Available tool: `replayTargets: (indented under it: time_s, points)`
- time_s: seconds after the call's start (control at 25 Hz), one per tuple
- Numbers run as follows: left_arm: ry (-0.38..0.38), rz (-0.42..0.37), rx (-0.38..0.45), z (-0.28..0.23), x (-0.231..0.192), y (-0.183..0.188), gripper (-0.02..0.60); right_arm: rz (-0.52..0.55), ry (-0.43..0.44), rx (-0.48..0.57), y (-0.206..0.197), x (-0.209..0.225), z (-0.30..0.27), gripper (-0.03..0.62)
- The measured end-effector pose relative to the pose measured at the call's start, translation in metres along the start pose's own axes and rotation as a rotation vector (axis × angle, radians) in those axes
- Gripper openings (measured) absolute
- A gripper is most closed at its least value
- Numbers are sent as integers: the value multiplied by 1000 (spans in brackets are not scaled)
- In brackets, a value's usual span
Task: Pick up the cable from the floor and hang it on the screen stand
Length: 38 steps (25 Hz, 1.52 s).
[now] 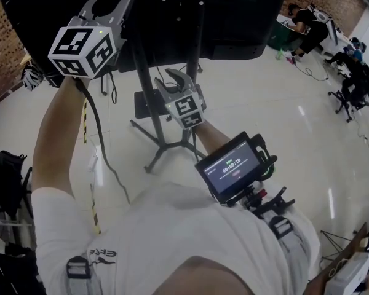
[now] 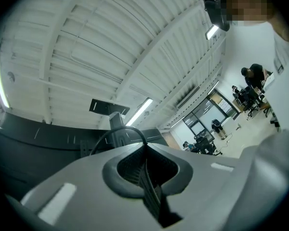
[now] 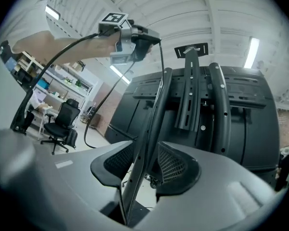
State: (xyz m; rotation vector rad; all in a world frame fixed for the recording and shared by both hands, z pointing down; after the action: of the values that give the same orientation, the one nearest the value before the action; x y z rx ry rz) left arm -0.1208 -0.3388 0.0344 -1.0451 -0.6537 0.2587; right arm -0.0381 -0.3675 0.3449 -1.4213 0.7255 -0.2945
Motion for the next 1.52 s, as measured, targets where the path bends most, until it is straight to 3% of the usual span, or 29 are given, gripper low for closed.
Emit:
replayTargets:
  time_s: [0.08,0.16,0.2,0.6,0.96,1.52]
  points:
    - [-10,2,18,-1,1,11,17,23,-29,-13,-3,2,-1,145]
    - [-11,-3,31,0,0,19,17,35,-86,-8,-3,8,2,38]
    - [-9,-6,34,1,-2,21,17,36,-111,-1,-2,13,4,25]
    - [67,26,25,18,-46,1,17,45,-297,11,19,83,30,23]
    - [114,71,-14,24,-73,-24,18,128,-470,74,87,165,60,25]
    - [145,103,6,0,-99,-20,20,257,-560,190,188,236,60,25]
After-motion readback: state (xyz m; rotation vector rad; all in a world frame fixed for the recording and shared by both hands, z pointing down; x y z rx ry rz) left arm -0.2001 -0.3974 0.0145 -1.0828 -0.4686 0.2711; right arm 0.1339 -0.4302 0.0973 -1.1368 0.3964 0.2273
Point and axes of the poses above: the fingertips, and each gripper's own axes: z backward along the fingers, x to its right, y out of its top, the point moved 4 cm from there along z, backward along the fingers, and after that the axes turned 4 degrees about -x, right-handed, at the moved point
